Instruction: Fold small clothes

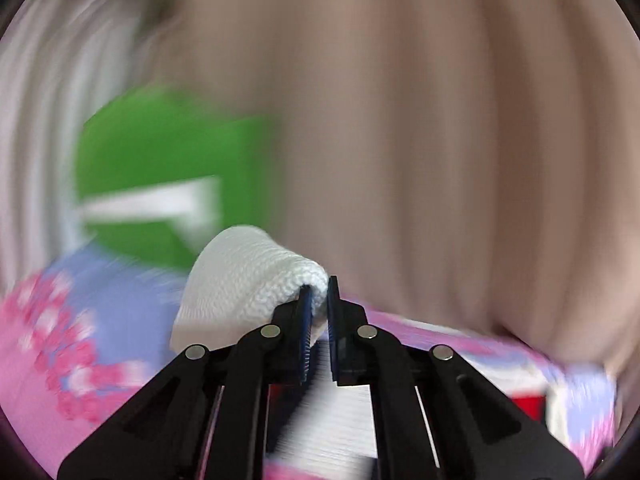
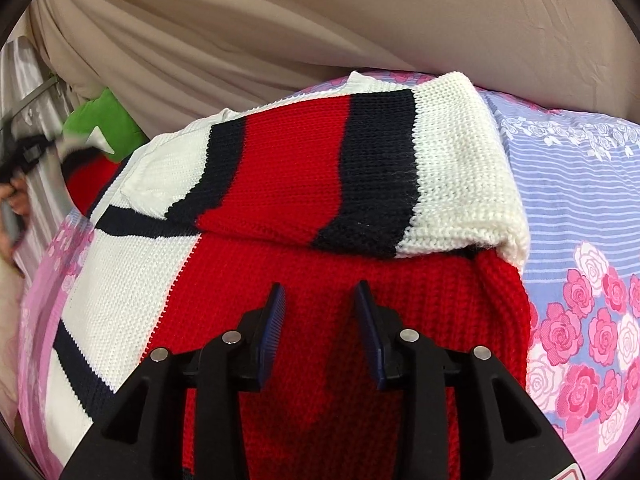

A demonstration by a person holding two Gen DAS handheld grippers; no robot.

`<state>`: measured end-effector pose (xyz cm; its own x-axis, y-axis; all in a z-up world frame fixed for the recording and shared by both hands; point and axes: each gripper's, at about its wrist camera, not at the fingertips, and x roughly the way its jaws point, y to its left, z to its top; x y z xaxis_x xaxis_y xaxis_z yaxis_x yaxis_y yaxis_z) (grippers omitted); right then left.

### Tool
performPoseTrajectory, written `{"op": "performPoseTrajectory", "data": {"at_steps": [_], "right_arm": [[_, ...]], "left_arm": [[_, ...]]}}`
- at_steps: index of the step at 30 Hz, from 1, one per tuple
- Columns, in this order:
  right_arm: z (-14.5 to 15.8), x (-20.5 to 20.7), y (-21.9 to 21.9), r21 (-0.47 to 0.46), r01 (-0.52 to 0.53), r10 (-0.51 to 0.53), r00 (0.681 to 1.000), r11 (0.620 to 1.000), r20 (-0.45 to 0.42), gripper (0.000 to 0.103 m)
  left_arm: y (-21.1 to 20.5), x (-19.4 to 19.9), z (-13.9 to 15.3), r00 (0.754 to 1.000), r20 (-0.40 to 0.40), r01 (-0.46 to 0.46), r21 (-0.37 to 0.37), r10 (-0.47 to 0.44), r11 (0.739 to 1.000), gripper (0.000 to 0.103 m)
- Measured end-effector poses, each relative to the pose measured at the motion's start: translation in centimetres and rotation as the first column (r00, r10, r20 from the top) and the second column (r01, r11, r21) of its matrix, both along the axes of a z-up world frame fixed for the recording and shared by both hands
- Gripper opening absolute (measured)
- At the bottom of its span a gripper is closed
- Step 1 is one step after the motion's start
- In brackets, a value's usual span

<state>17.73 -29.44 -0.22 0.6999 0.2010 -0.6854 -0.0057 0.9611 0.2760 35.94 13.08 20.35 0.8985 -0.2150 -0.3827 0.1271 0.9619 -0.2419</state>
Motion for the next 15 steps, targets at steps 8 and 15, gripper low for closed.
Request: {"op": "performPoseTrajectory", "data": {"at_steps": [8,15], "right_arm": [[0.3,-1.0,-1.6,0.076,0.024,-0.027,0.999,0.997,0.04,0.05],[0.7,-2.2,-3.3,0.175,0.035,-0.054,0.993,0.984,0.105,0.055]], "left_arm": [[-26.8,-7.0,-8.5,0.897,-0.211,0.426,0.172,-0.389,0.888,0.034],[-23.4,-10.8,-14.9,0.876,-0.314,0.411,0.087,-0.366,0.908,0.053]]}}
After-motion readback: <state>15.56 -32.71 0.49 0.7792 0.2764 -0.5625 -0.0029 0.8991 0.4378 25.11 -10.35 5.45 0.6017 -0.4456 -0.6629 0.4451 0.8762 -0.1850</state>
